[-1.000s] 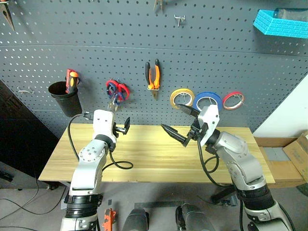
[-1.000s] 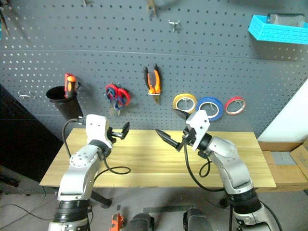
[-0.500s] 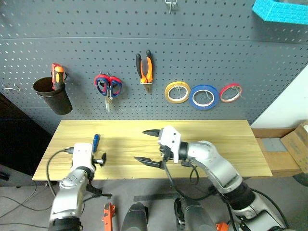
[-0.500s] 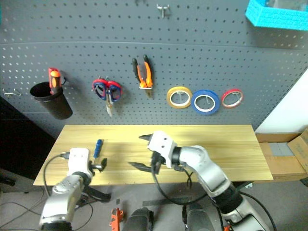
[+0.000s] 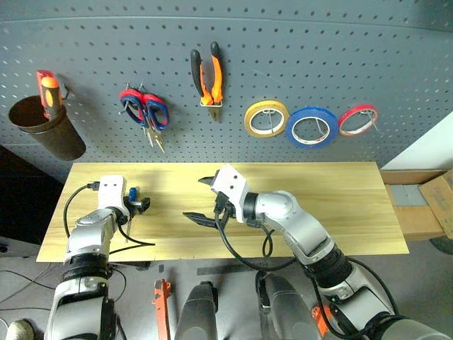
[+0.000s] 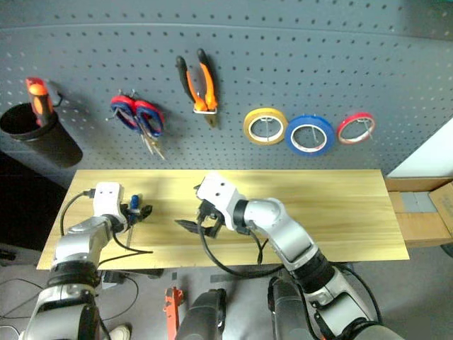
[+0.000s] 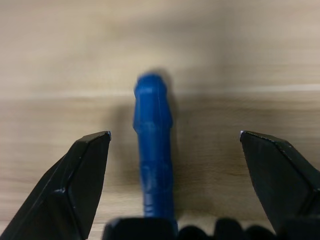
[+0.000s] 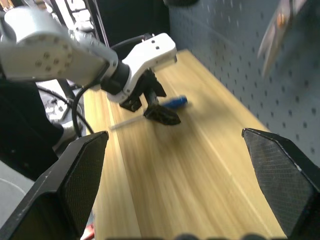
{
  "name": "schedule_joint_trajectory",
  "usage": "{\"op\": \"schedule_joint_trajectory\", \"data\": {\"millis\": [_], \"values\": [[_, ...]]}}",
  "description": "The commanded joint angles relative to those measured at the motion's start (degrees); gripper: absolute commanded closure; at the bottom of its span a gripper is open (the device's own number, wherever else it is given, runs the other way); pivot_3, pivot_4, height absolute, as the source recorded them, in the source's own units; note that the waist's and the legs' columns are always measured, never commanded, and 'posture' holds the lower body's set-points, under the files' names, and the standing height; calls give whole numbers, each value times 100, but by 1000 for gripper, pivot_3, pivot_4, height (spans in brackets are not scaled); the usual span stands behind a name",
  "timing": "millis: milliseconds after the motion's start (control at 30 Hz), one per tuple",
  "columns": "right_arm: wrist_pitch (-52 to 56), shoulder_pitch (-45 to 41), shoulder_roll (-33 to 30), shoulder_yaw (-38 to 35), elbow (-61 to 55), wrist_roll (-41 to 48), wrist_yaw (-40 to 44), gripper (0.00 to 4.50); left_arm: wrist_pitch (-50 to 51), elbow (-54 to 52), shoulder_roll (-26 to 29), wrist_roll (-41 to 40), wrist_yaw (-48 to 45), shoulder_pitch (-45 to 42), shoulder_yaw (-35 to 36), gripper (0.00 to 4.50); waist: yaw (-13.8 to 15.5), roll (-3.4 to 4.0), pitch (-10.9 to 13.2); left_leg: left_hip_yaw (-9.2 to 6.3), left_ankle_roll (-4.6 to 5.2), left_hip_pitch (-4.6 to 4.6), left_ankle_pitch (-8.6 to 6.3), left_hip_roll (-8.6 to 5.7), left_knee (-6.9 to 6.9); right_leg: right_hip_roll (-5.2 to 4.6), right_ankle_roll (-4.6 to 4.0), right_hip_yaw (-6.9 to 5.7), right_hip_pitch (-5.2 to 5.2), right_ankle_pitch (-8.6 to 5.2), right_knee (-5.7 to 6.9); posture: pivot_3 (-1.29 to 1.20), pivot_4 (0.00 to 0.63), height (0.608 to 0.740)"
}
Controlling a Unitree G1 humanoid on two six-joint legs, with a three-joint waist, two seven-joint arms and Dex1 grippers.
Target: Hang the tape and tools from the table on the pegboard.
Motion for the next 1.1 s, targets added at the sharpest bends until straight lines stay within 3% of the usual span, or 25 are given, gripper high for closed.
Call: {"op": "schedule_joint_trajectory", "data": {"millis": [33, 167, 267, 600, 800, 867, 967, 1100], "values": [[68, 15, -12, -82, -345, 21, -20, 0, 451, 138, 46, -221, 80, -120, 222, 70, -27, 1, 30, -3, 0, 0, 0, 0, 0, -3, 0, -2, 0, 0, 1, 7, 389, 740], [120, 41, 3, -99, -348, -22, -85, 0, 839, 141, 6, -358, 149, -218, 331, 70, -54, 6, 40, -5, -1, 4, 1, -1, 0, -3, 1, -5, 0, 0, 11, 7, 382, 740], [163, 34, 45, -107, -342, -33, -155, 0, 964, 82, 31, -365, 203, -295, 310, 610, -60, 9, 42, -3, -3, 7, 2, -1, 0, -2, 2, -8, 0, -1, 17, 11, 376, 740], [72, -58, 100, -160, -159, -47, -219, 0, 911, 180, 138, -287, 234, -476, 236, 3993, -56, 5, 40, -7, -11, 7, 7, -1, 0, -1, 3, -14, 0, -1, 22, 21, 339, 740], [-22, 24, -17, -219, -227, -12, -137, 0, 840, -404, 59, -266, 305, -111, 178, 3987, -54, -6, 32, -8, -13, 3, 6, 0, -2, -5, 2, -13, -2, 0, 17, 30, 289, 740], [-65, 133, -149, -334, -387, 80, -50, 0, 645, -1251, 31, -50, 300, 415, -146, 3987, -59, -17, 15, -10, -17, 1, 8, -1, -4, -8, 4, -11, -3, 2, 15, 36, 268, 740], [-139, 564, -494, -698, -921, 532, 334, 0, 293, -3473, -84, 289, 406, 1616, -668, 3987, -40, -41, -16, -32, -71, -6, 21, 0, -14, -17, 3, 14, -8, 3, 1, 56, 232, 740], [-210, 1052, -567, -1143, -1400, 1199, 572, 0, 629, -5287, -518, 609, 1103, 2598, -623, 3987, 79, -63, -122, -45, -86, -40, 21, -6, -15, -32, 4, 0, -31, 3, -16, 102, 186, 740]]}}
